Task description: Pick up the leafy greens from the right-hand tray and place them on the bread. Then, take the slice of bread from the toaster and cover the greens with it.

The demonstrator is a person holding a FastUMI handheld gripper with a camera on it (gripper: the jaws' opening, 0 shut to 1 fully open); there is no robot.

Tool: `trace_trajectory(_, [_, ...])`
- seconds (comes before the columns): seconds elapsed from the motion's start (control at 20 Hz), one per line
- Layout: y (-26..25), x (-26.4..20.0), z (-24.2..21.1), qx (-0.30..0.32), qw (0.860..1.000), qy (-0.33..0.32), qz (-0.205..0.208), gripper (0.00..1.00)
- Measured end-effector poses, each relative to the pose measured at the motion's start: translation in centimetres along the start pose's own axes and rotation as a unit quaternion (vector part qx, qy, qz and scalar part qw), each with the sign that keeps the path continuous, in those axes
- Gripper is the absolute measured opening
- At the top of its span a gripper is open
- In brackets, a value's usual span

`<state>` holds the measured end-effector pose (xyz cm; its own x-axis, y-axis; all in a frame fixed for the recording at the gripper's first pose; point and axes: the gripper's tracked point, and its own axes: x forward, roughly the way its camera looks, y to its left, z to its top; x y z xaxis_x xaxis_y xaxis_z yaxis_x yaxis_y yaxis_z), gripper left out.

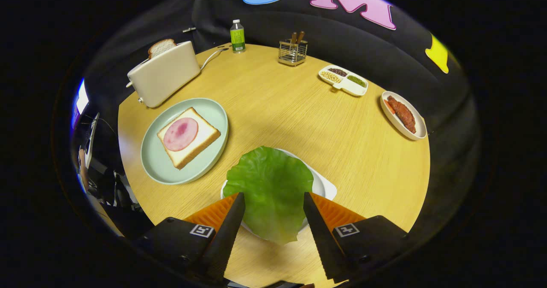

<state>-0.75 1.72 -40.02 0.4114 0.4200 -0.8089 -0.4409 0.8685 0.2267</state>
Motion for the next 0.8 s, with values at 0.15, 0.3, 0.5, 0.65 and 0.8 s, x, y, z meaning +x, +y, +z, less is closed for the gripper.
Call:
trace_trajectory(0.15, [0.3,1.7,-1.4,-0.007,0.999,0.03,0.009,0.82])
trace_trajectory(0.3, [0.1,2.2,-2.2,0.003,0.998,0.054,0.012,0.68])
trace_trajectory(0.5, [-0.3,2.5,-2.6,0.012,0.998,0.06,0.002,0.48])
trace_trajectory(0.65, [-0.1,2.4,-2.4,0.004,0.998,0.056,-0.011,0.1])
trace_trajectory(0.8, [-0.3,1.5,-2.0,-0.005,0.998,0.042,-0.035,0.09])
